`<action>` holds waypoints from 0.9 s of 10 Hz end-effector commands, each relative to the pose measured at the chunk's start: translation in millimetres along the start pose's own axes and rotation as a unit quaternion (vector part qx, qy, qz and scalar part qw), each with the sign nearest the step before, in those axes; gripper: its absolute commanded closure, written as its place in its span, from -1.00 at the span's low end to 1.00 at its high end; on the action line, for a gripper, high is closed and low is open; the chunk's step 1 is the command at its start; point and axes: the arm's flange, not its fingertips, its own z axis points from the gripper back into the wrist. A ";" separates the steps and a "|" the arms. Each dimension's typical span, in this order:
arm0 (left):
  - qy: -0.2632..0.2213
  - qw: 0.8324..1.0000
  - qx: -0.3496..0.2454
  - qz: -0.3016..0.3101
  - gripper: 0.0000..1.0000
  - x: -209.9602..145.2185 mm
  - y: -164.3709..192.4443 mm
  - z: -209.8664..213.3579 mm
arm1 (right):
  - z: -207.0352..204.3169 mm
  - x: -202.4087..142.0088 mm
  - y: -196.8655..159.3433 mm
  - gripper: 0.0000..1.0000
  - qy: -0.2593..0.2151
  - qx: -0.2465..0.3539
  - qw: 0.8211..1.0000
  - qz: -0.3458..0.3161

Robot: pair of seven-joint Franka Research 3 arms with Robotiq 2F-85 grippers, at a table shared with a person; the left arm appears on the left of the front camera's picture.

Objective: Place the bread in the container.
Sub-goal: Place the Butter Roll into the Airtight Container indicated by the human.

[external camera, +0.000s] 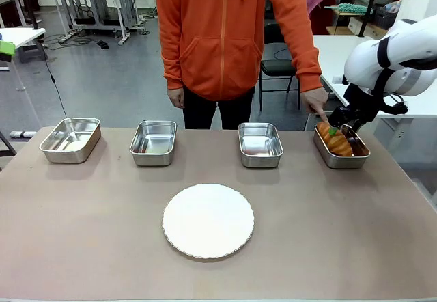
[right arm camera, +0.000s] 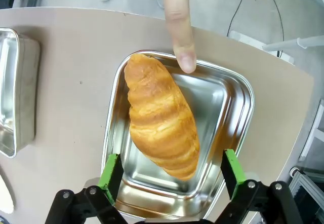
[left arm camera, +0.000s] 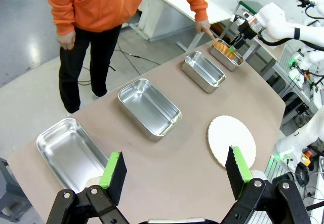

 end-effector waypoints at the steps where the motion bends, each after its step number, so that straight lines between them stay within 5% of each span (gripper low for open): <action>1: -0.008 1.000 -0.001 -0.002 -1.00 0.8 -1.1 0.6 | 0.5 1.2 0.7 -1.00 -0.006 -0.002 1.000 0.001; 7: -0.008 1.000 -0.001 -0.002 -1.00 0.8 -1.1 0.6 | 0.0 0.1 0.1 -1.00 0.000 0.000 1.000 0.000; 9: -0.008 1.000 -0.001 -0.002 -1.00 0.8 -1.1 0.6 | 39.5 -28.5 22.1 -1.00 -0.042 0.003 0.999 -0.035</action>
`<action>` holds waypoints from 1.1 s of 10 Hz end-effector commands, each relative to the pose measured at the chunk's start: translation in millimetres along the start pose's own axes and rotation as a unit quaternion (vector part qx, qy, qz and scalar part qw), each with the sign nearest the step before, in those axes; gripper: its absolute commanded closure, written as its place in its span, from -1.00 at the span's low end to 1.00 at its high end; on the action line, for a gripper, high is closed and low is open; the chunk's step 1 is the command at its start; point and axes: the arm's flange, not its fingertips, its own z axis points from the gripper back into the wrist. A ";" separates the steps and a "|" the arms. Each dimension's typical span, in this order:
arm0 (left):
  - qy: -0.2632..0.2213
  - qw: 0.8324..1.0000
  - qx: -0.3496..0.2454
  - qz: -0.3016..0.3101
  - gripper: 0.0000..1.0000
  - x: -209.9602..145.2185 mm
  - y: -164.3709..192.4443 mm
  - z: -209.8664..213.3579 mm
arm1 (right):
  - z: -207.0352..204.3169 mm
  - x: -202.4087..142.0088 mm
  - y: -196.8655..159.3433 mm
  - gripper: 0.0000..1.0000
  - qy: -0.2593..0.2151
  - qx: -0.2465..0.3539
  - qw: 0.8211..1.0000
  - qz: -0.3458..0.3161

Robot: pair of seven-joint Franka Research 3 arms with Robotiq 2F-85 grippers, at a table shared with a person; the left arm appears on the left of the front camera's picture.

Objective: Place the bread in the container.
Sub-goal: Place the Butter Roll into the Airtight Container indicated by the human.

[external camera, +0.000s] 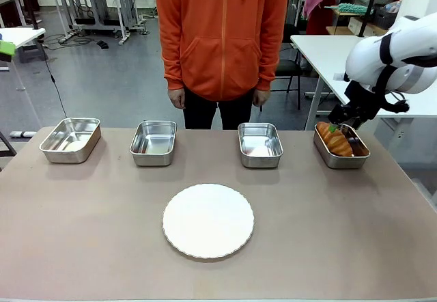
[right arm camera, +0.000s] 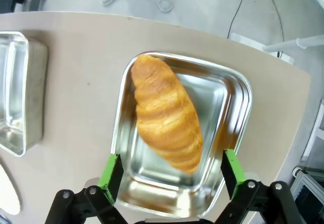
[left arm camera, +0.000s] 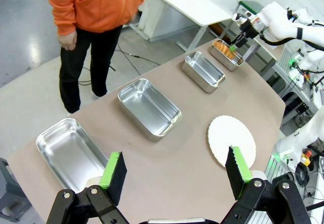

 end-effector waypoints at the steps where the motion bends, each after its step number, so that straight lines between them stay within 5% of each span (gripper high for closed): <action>1: -0.008 1.000 -0.001 -0.002 -1.00 0.8 -1.2 0.6 | 36.9 -40.5 24.9 -1.00 -0.045 0.003 0.998 -0.032; 4: -0.008 1.000 -0.001 -0.002 -1.00 0.8 -1.2 0.6 | 69.8 -94.4 58.9 -1.00 -0.067 0.005 0.996 -0.053; 8: -0.008 1.000 -0.001 -0.002 -1.00 0.8 -1.2 0.6 | 62.0 -157.5 103.2 -1.00 -0.074 0.007 0.997 -0.038; 11: -0.008 1.000 -0.001 -0.002 -1.00 0.8 -1.2 0.6 | 54.2 -170.5 116.8 -1.00 -0.071 0.012 0.997 -0.020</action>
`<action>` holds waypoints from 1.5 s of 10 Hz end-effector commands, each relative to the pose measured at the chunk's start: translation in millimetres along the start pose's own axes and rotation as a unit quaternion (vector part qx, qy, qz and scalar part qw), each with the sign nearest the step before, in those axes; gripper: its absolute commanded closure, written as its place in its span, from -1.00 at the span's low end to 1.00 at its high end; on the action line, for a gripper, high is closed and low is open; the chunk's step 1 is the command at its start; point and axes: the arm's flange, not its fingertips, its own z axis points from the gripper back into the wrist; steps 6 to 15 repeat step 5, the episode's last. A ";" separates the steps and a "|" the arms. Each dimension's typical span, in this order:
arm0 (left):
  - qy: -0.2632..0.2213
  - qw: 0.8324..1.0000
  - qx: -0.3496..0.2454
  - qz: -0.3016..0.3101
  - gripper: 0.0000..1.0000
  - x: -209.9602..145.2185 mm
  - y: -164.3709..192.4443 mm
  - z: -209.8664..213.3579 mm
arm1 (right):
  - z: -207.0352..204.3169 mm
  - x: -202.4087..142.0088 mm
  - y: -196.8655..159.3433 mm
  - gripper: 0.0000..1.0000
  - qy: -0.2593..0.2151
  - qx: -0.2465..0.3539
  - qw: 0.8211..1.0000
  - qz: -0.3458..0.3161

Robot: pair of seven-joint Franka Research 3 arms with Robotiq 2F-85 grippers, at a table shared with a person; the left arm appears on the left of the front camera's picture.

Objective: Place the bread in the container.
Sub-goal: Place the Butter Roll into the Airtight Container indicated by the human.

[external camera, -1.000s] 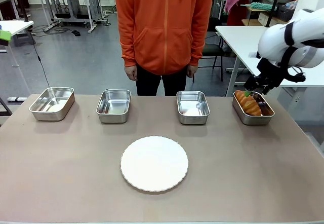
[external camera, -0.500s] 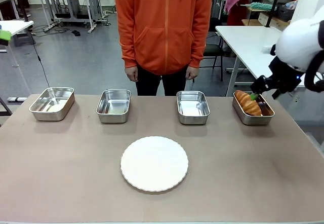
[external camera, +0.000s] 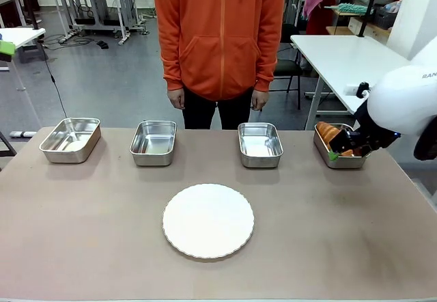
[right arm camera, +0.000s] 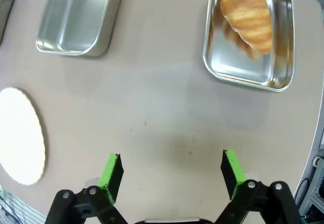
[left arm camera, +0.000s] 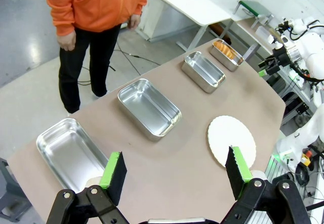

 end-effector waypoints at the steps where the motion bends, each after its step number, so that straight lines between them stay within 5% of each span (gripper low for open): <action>1: -0.008 1.000 -0.001 -0.001 -1.00 0.4 -1.0 0.5 | 1.0 0.8 -3.6 -1.00 0.002 -0.001 1.000 -0.004; 15: -0.008 1.000 -0.001 -0.001 -1.00 0.4 -1.0 0.5 | 1.0 0.8 -3.6 -1.00 0.002 -0.001 1.000 -0.004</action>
